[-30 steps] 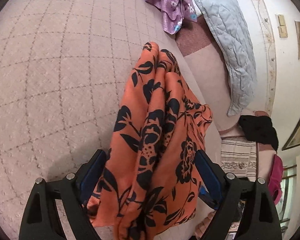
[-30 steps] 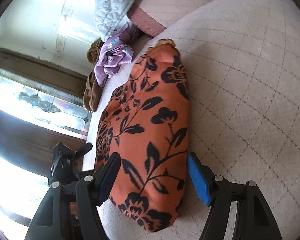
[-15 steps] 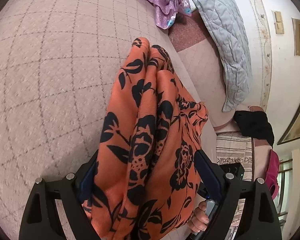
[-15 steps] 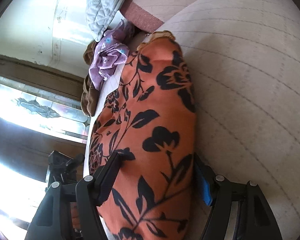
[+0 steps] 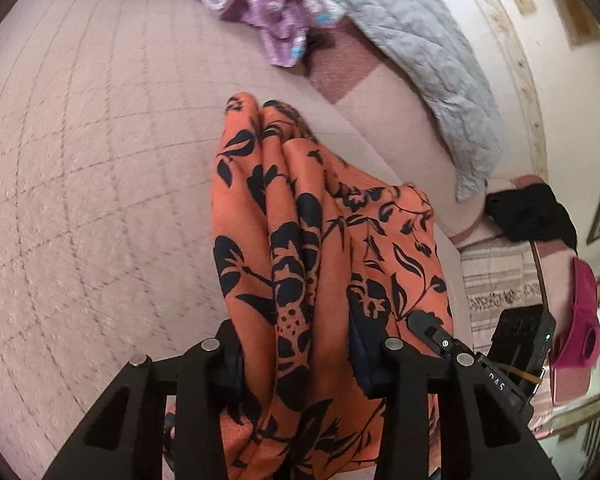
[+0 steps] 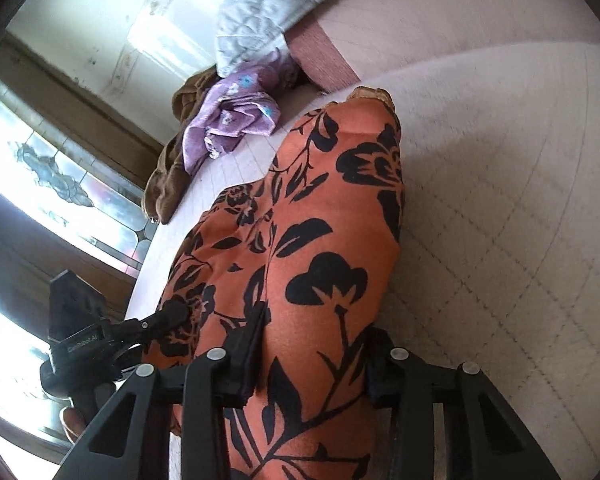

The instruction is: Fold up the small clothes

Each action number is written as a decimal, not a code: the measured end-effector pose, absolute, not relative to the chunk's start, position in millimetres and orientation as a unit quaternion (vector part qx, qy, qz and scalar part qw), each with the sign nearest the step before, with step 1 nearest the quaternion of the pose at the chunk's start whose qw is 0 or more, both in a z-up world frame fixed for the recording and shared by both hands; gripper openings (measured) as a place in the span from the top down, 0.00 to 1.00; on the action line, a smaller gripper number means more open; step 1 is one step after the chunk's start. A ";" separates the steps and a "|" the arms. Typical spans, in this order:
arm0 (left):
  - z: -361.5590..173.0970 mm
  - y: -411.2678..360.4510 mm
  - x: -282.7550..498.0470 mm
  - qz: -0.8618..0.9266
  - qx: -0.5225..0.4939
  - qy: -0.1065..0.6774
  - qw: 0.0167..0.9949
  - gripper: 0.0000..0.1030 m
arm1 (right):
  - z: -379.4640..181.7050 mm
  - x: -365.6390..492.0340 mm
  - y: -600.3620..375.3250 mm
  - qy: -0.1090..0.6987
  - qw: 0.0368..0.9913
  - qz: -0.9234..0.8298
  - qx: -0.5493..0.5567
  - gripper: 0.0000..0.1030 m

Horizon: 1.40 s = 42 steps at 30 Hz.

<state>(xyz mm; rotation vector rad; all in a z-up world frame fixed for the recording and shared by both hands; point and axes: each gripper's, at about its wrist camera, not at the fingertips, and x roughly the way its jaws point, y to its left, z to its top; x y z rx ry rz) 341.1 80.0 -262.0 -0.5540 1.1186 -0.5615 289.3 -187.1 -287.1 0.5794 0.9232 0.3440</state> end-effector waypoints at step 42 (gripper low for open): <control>-183.6 -3.8 114.5 -0.139 0.076 0.413 0.897 0.37 | -200.3 84.2 -237.9 0.415 0.908 -0.038 0.053 0.41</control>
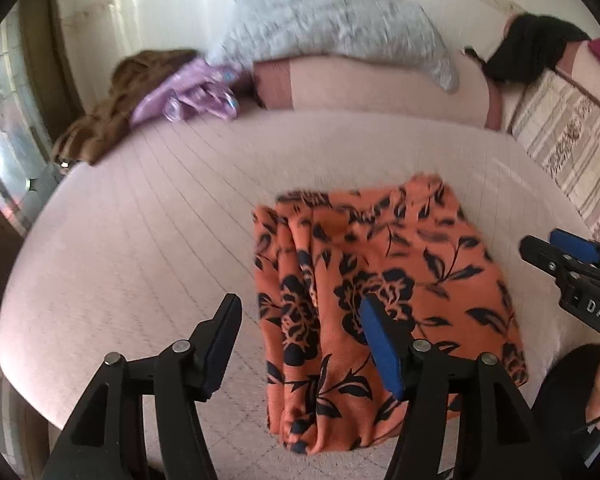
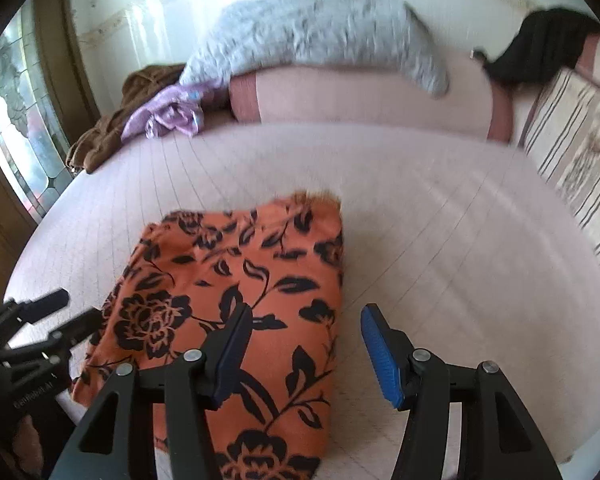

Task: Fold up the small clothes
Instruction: 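Release the folded blouse and raise both tools away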

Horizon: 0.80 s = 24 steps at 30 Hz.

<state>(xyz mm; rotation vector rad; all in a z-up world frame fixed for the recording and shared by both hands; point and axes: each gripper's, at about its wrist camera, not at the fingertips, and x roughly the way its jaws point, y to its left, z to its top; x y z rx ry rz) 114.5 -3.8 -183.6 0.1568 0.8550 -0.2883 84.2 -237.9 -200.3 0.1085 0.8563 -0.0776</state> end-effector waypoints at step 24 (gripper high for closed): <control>-60.6 -33.0 26.4 -0.070 0.111 0.197 0.971 0.01 | -79.1 -11.0 -229.2 0.293 0.948 -0.123 -0.016 0.36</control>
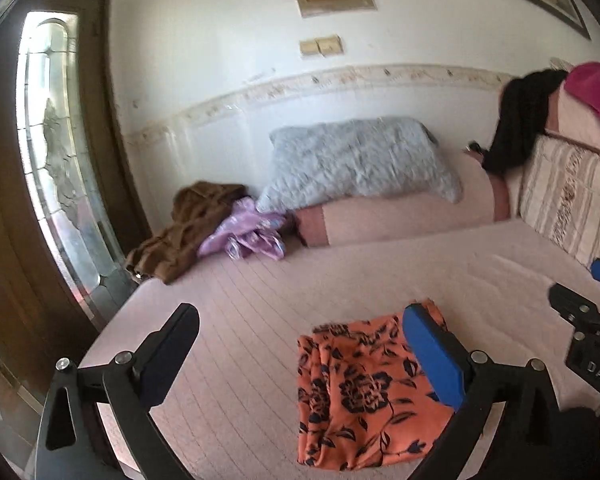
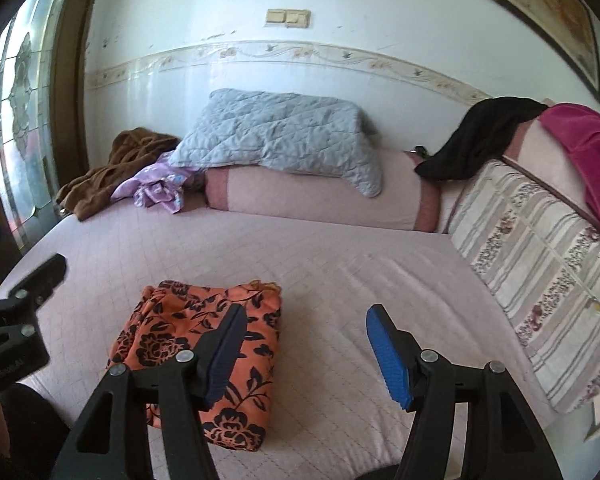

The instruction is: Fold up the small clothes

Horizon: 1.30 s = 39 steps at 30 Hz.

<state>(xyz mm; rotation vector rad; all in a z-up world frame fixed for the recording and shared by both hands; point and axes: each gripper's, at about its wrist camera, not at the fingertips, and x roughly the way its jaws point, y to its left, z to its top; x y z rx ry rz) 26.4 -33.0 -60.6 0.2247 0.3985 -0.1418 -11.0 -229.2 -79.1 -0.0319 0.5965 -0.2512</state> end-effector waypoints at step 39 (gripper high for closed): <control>-58.0 75.4 49.6 0.049 0.017 0.222 0.974 0.00 | -66.9 -22.5 -195.7 0.287 0.949 -0.128 0.001 0.36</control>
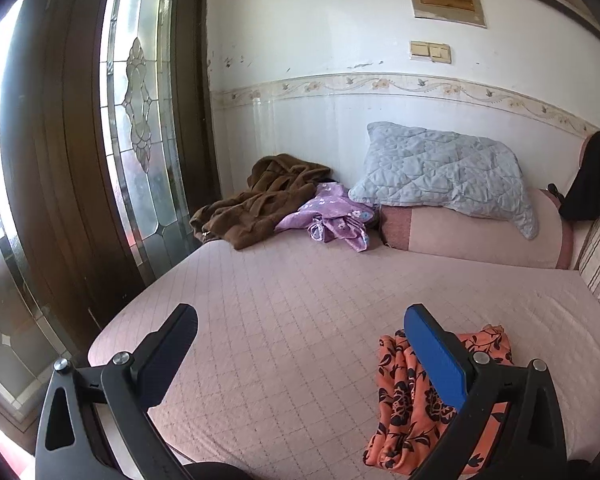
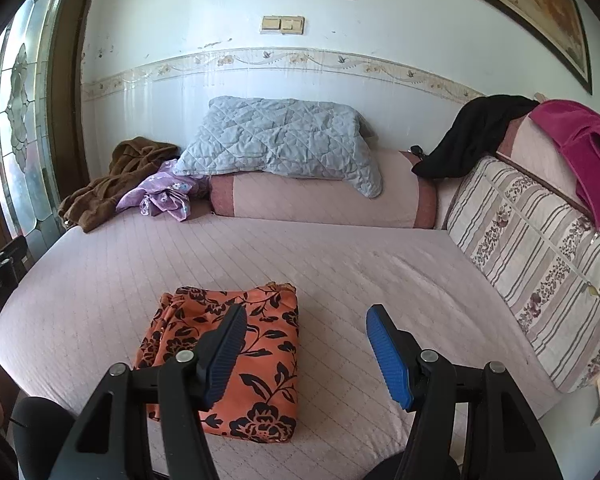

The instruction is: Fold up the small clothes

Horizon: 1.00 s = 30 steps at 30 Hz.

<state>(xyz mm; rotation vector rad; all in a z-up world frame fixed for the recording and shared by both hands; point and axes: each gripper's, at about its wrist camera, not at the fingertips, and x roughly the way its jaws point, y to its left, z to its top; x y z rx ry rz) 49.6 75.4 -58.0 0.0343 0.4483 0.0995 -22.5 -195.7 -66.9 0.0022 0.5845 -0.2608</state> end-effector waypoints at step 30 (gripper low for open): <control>-63.6 86.0 68.1 0.038 0.003 0.233 0.972 0.00 | -86.1 -3.4 -192.9 0.300 0.946 -0.125 -0.011 0.36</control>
